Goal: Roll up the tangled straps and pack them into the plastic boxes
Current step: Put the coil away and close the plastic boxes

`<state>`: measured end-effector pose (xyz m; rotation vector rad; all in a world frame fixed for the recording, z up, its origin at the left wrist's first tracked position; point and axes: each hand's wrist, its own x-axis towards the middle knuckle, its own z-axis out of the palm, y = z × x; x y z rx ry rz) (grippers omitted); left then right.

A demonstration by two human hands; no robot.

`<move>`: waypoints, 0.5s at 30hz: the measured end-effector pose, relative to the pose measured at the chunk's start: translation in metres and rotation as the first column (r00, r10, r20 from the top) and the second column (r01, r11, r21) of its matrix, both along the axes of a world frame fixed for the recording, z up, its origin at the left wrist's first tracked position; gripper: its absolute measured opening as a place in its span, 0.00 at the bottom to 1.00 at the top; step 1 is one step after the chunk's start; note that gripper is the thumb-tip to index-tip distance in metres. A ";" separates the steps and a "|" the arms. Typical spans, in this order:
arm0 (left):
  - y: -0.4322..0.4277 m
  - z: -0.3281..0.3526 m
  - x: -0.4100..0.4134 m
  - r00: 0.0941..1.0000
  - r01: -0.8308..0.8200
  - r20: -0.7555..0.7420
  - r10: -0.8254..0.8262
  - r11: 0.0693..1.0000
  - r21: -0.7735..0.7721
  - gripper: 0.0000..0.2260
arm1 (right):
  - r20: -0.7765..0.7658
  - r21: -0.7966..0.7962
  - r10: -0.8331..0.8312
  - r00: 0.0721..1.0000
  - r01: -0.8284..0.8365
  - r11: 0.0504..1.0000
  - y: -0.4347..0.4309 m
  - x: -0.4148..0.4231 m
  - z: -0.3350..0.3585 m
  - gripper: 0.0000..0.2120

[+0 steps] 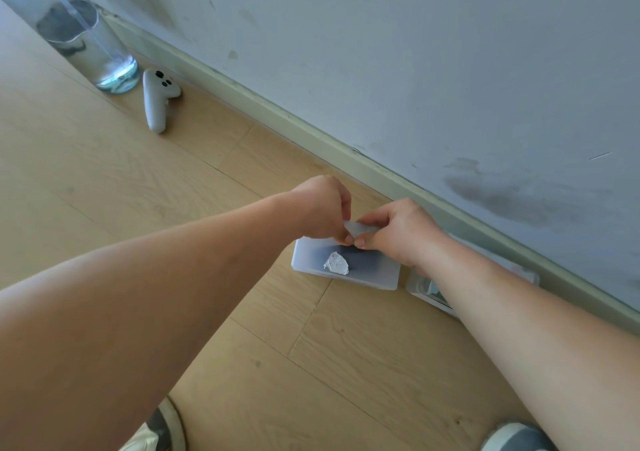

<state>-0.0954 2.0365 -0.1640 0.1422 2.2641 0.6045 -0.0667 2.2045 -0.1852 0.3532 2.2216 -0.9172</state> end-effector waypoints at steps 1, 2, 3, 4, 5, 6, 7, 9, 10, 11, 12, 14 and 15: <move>-0.001 -0.001 0.001 1.000 0.007 -0.018 -0.007 1.000 0.005 0.14 | 0.000 0.011 0.026 1.000 -0.026 1.000 -0.001 0.000 0.001 0.17; -0.004 -0.004 0.003 0.999 0.008 -0.033 -0.007 1.000 0.012 0.14 | -0.003 0.024 0.054 0.999 -0.054 0.998 -0.002 0.001 0.002 0.17; -0.006 -0.006 0.004 0.999 0.001 -0.044 0.000 1.000 0.025 0.13 | -0.009 0.030 0.076 0.997 -0.076 0.997 -0.001 0.002 0.002 0.17; -0.009 -0.007 0.007 0.998 -0.007 -0.059 0.009 0.999 0.034 0.13 | -0.019 0.030 0.082 0.996 -0.081 0.996 -0.001 0.005 0.002 0.18; -0.011 -0.007 0.010 0.997 -0.001 -0.083 0.003 1.000 0.029 0.13 | -0.033 0.033 0.079 0.996 -0.078 0.996 -0.001 0.010 0.003 0.19; -0.011 -0.006 0.013 0.993 0.026 -0.117 -0.025 1.000 0.007 0.14 | -0.058 0.041 0.076 0.995 -0.074 0.996 -0.001 0.014 0.004 0.19; -0.011 -0.006 0.017 0.986 0.064 -0.155 -0.068 0.998 -0.030 0.14 | -0.087 0.050 0.082 0.993 -0.078 0.996 0.000 0.018 0.003 0.18; -0.009 -0.004 0.028 0.957 0.154 -0.229 -0.175 0.982 -0.108 0.11 | -0.126 0.048 0.096 0.987 -0.091 0.995 0.002 0.024 0.001 0.14; -0.008 -0.005 0.034 0.935 0.204 -0.267 -0.232 0.970 -0.129 0.11 | -0.140 0.034 0.093 0.986 -0.089 0.995 0.004 0.027 0.001 0.12; -0.009 -0.007 0.040 0.910 0.259 -0.297 -0.290 0.956 -0.140 0.14 | -0.151 0.010 0.077 0.986 -0.077 0.997 0.006 0.029 0.002 0.10; -0.011 -0.008 0.044 0.887 0.310 -0.312 -0.342 0.939 -0.149 0.19 | -0.155 -0.018 0.046 0.987 -0.049 0.999 0.007 0.031 0.003 0.09; -0.016 -0.009 0.047 0.854 0.383 -0.307 -0.420 0.907 -0.175 0.30 | -0.151 -0.076 -0.011 0.988 0.000 0.997 0.010 0.033 0.005 0.10; -0.017 -0.009 0.046 0.843 0.402 -0.307 -0.443 0.896 -0.190 0.33 | -0.149 -0.095 -0.028 0.988 0.014 0.995 0.010 0.034 0.005 0.10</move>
